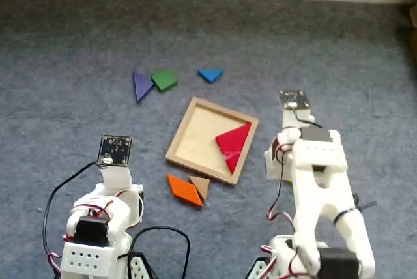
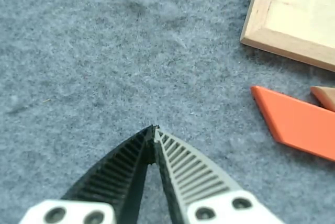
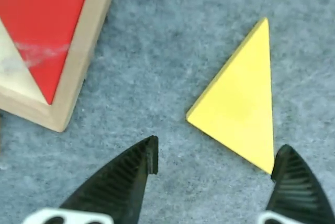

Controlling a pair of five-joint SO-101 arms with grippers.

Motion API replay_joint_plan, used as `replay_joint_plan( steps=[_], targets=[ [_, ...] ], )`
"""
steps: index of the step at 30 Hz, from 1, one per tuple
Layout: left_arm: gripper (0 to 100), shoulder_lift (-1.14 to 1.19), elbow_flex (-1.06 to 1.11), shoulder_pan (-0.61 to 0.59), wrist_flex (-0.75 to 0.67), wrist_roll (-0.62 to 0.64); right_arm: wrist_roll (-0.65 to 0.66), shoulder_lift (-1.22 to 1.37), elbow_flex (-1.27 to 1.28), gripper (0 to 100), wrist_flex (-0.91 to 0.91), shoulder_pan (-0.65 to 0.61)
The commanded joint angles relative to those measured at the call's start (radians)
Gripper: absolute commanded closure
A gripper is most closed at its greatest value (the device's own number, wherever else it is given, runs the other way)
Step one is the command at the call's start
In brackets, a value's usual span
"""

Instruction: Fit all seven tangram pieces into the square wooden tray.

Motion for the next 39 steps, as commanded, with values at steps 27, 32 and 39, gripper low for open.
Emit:
replay_joint_plan(
  steps=[27, 32, 39],
  targets=[
    [99, -0.027, 0.019, -0.012, 0.006, -0.003, 0.058, 0.237, -0.094, 58.1, -0.127, 0.076],
    [99, -0.027, 0.019, -0.012, 0.006, -0.003, 0.058, 0.237, -0.085, 58.1, -0.119, 0.077],
    [99, -0.027, 0.019, -0.012, 0.006, -0.003, 0.149, 0.237, -0.048, 64.8, -0.127, 0.082]
  ],
)
